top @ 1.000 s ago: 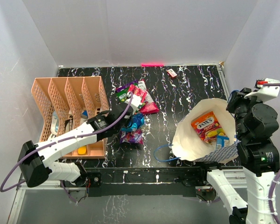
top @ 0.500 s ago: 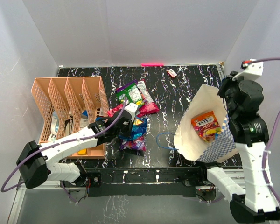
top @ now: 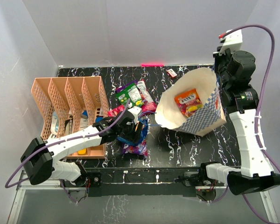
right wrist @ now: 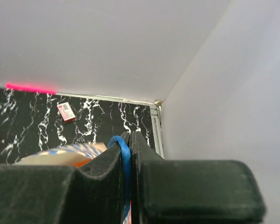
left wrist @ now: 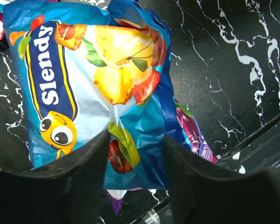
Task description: Take the snacks out of the paper bag
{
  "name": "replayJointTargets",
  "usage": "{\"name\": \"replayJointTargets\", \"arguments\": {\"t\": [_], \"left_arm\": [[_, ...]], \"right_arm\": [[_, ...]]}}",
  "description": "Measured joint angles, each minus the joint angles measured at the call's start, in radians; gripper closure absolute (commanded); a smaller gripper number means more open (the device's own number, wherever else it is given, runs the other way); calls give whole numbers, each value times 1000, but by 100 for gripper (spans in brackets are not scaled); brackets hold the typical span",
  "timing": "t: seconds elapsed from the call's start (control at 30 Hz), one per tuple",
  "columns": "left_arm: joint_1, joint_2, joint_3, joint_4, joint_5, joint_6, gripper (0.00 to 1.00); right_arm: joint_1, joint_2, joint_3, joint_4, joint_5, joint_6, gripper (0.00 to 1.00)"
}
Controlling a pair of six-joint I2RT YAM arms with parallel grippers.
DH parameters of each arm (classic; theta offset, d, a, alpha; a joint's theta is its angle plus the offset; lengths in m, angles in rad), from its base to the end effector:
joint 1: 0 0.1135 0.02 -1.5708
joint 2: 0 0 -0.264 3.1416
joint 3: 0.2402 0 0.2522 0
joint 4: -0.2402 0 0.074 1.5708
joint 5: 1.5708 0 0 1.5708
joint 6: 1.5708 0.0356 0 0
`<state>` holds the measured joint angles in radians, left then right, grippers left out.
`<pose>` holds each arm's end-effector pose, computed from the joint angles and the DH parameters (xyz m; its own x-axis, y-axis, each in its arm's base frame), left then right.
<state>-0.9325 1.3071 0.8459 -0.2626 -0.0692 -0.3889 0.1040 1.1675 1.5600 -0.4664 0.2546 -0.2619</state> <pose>0.1684 -0.2229 0.2406 -0.6572 0.2510 -0.7107 0.5632 0.7902 -0.2417 0.2276 0.0147 0.4974 -0.1096 -0.2634 -0.9585 0.1253 0.9529 -0.2762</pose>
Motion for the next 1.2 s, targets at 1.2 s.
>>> {"name": "replayJointTargets", "arguments": {"t": [1.2], "left_arm": [[-305, -83, 181, 282, 170, 103, 9]], "right_arm": [[125, -459, -610, 43, -691, 609, 92]]}}
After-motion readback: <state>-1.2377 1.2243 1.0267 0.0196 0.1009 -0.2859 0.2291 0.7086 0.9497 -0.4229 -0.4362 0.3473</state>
